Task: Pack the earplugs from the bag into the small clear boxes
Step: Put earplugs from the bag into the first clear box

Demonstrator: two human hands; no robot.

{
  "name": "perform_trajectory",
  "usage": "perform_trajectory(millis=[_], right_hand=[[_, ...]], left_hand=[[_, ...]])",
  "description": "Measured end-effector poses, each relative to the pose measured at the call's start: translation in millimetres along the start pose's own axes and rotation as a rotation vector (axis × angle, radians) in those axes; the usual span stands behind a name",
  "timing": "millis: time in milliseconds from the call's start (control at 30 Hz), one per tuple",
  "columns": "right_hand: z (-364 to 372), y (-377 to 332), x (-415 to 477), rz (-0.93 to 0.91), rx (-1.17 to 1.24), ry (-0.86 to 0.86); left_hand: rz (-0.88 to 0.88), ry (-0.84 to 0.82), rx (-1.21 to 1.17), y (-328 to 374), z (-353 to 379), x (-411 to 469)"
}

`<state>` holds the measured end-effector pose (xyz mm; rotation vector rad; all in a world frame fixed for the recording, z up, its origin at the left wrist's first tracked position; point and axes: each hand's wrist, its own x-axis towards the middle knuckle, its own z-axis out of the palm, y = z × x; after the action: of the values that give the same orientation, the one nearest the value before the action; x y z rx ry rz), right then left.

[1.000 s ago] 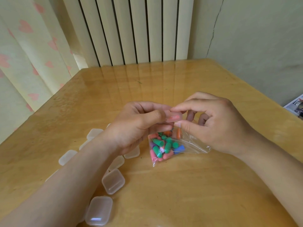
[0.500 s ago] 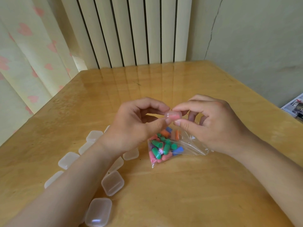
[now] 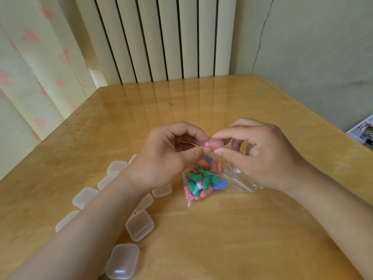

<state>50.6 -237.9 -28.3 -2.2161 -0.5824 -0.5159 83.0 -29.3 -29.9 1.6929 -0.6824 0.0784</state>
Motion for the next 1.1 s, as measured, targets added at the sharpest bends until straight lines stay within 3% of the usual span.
perform_trajectory(millis=[333, 533, 733, 1100], right_hand=[[7, 1, 0, 0.034, -0.058, 0.028], [10, 3, 1, 0.089, -0.053, 0.074], [14, -1, 1, 0.113, -0.027, 0.05], [12, -3, 0, 0.118, -0.03, 0.031]], left_hand=[[-0.081, 0.038, 0.082, 7, -4, 3], [-0.125, 0.178, 0.415, -21, -36, 16], [0.036, 0.073, 0.77, -37, -43, 16], [-0.124, -0.078, 0.909, -38, -40, 21]])
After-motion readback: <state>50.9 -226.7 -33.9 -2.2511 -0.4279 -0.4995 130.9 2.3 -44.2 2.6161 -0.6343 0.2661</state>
